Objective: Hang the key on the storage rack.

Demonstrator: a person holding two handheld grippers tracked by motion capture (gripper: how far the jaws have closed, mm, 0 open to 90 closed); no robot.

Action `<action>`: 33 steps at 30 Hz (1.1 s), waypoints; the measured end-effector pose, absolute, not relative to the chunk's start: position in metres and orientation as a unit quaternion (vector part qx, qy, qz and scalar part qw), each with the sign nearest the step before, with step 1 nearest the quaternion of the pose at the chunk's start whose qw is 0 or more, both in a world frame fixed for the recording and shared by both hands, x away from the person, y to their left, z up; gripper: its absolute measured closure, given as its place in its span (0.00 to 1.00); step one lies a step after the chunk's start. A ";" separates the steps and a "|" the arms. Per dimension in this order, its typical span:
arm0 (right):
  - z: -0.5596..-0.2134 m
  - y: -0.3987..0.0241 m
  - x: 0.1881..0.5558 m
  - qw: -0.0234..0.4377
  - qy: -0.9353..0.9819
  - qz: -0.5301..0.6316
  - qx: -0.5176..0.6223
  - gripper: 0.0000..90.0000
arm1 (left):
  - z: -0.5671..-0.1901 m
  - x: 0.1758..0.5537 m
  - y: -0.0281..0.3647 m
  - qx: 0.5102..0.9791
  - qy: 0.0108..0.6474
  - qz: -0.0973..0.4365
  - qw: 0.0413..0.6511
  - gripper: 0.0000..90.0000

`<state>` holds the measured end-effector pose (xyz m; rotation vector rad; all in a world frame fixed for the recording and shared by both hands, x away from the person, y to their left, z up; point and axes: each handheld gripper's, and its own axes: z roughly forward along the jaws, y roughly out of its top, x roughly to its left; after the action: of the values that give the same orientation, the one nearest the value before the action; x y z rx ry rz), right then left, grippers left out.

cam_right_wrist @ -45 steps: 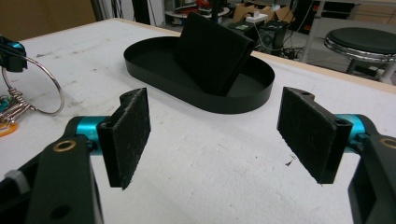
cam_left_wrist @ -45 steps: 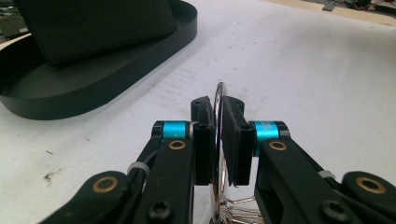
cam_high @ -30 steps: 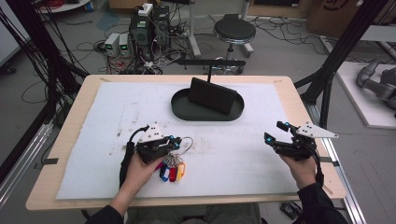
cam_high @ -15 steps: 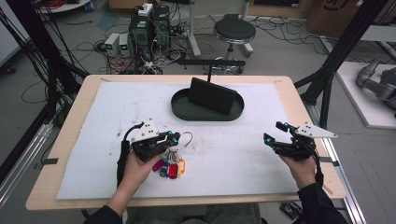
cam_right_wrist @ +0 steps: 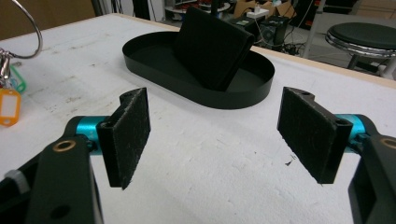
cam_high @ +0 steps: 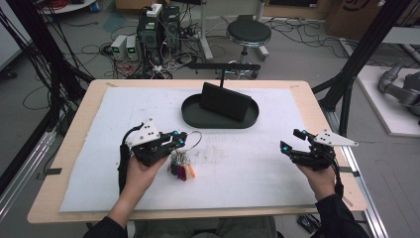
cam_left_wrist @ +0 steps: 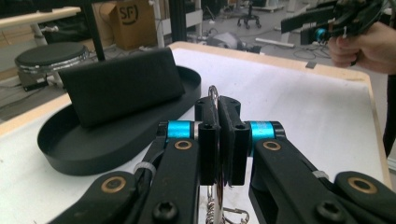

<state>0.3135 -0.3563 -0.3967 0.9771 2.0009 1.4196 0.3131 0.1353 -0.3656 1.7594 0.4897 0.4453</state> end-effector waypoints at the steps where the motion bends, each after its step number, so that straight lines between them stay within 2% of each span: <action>1: -0.397 -0.356 0.314 0.248 0.734 0.521 0.358 0.29 | -0.364 0.313 0.136 0.753 0.210 0.190 0.594 0.96; 33: -0.397 -0.356 0.313 0.249 0.735 0.517 0.362 0.29 | -0.313 0.349 0.132 0.694 0.214 0.220 0.651 0.96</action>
<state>0.3134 -0.3564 -0.3970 0.9851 2.0023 1.4086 0.3491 0.1317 -0.3127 1.5752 0.4863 0.5004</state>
